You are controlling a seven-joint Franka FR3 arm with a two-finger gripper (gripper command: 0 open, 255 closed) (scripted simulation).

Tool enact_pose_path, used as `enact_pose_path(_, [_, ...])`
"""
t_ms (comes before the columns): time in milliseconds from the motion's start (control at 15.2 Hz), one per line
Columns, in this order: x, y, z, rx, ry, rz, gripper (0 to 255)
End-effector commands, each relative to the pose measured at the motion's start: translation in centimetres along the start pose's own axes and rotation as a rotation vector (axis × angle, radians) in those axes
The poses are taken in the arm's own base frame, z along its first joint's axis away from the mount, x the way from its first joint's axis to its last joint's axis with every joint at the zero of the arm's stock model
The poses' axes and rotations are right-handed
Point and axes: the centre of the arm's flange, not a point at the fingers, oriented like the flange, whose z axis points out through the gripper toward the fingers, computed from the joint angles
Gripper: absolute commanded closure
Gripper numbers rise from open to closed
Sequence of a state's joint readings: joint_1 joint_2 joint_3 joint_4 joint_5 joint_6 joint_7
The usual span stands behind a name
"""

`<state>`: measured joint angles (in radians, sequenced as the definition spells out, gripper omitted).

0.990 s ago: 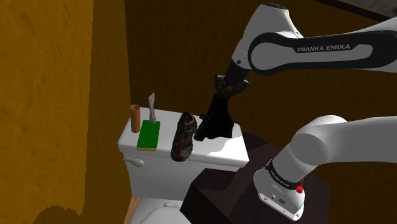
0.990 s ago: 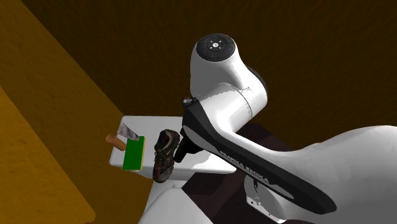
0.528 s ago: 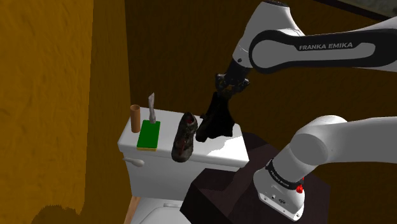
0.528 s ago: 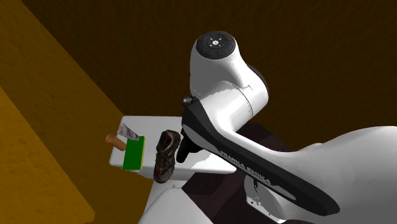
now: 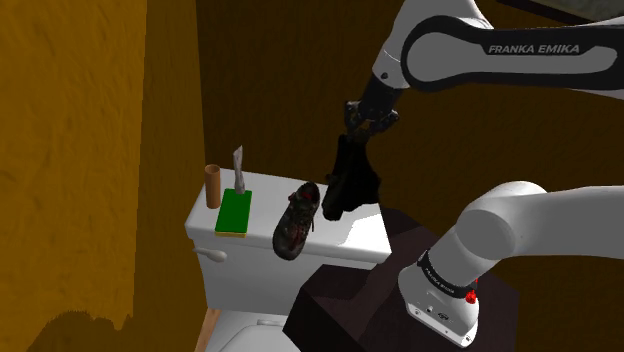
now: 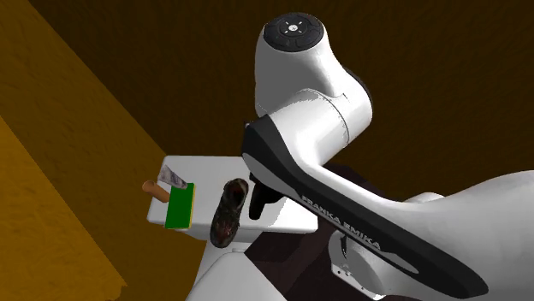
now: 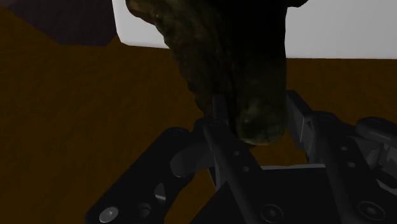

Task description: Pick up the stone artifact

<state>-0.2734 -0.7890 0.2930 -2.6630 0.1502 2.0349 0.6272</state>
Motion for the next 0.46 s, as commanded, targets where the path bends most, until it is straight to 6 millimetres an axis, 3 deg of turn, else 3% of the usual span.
enact_pose_path(0, [0.1,-0.1,-1.3,0.002,0.003,0.000,255])
enact_pose_path(264, [0.4,-0.2,-3.4,0.002,0.003,0.000,255])
enact_pose_path(396, [0.4,-0.2,-3.5,0.002,0.003,0.000,255])
